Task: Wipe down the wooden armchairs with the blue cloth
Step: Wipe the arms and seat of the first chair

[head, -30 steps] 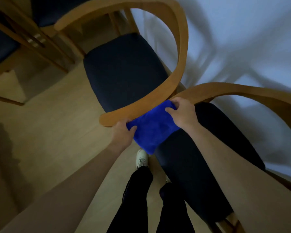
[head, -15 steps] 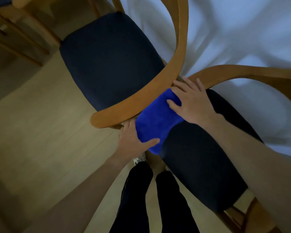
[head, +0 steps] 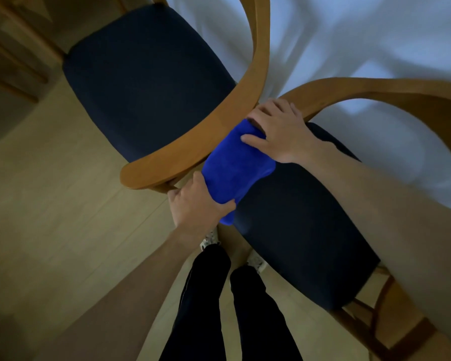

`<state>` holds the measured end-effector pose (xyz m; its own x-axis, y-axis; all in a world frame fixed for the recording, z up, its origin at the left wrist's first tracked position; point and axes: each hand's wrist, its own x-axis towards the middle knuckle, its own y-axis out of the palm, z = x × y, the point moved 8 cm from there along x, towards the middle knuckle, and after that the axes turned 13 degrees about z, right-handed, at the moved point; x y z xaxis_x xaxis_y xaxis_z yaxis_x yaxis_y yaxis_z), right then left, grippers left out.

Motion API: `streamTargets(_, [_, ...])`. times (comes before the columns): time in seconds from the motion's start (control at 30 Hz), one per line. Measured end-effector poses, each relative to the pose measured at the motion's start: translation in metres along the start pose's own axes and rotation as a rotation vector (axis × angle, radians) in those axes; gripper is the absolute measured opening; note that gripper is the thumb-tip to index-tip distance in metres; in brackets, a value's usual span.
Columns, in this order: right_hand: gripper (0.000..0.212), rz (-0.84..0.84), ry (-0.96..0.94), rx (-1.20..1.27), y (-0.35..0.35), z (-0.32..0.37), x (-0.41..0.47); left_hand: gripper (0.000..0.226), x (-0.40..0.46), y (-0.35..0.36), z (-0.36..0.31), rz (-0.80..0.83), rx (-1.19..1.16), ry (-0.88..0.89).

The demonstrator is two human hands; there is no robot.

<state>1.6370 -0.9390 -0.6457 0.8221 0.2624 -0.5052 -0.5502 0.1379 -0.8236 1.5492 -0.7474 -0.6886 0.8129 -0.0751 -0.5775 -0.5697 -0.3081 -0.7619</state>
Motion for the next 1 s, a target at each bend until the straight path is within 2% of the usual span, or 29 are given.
streamTargets(0.4, [0.044, -0.081, -0.120, -0.002, 0.046, 0.054, -0.040, 0.065, -0.071, 0.038, 0.049, 0.007, -0.052, -0.063])
streamTargets(0.57, [0.052, -0.115, -0.124, 0.169, 0.048, 0.059, -0.060, 0.110, -0.081, 0.028, 0.036, -0.138, -0.055, -0.060])
streamTargets(0.67, [0.060, -0.170, -0.278, 0.066, 0.055, 0.080, -0.092, 0.121, -0.079, 0.032, 0.025, -0.085, -0.071, -0.024])
streamTargets(0.77, [0.087, 0.017, -0.423, -0.150, 0.087, 0.100, -0.110, 0.118, -0.071, 0.036, 0.027, -0.007, -0.105, 0.037])
streamTargets(0.83, [0.097, 0.061, -0.408, -0.296, 0.102, 0.105, -0.106, 0.114, -0.068, 0.034, 0.035, 0.048, -0.181, 0.109])
streamTargets(1.0, [0.106, 0.041, -0.440, -0.396, 0.113, 0.128, -0.091, 0.111, -0.088, 0.037, 0.069, 0.116, -0.276, 0.199])
